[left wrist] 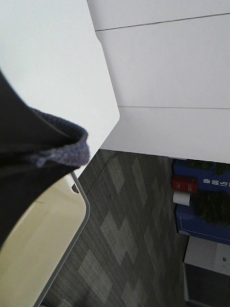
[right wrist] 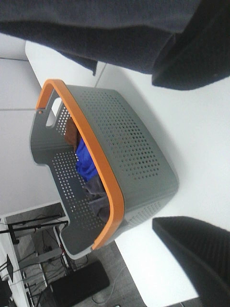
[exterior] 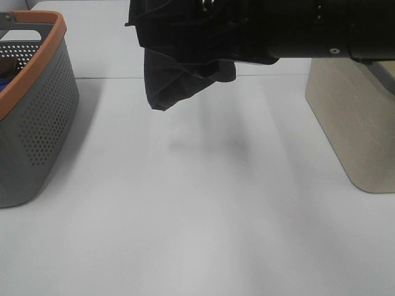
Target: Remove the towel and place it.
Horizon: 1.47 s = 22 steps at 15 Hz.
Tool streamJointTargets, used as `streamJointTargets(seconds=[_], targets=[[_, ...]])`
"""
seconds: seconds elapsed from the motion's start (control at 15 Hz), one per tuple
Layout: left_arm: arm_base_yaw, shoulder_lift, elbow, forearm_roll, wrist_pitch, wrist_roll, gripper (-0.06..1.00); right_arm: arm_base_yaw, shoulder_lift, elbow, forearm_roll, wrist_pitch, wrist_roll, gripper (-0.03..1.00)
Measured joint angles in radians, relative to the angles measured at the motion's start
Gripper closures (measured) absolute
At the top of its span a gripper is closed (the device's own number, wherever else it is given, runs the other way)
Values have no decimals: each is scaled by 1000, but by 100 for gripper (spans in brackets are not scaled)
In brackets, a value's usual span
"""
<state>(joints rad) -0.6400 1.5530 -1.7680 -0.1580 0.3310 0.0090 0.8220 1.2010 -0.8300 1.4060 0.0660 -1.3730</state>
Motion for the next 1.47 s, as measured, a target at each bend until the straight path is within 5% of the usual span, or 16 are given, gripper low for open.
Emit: streamJointTargets(seconds=[0.2,0.4,0.73,1.47], targets=[[0,0,0,-31,0,-1,94,0,94,-9,-1,23,-23,27],[0,0,0,-33,0,-1,94,0,180,-45,-3,-66,-28,27],[0,0,0,-33,46,-1,94,0,235,-53,-3,-445,-25,27],[0,0,0,-62,81,-9,94,0,286,-54,-60,-596,15,27]])
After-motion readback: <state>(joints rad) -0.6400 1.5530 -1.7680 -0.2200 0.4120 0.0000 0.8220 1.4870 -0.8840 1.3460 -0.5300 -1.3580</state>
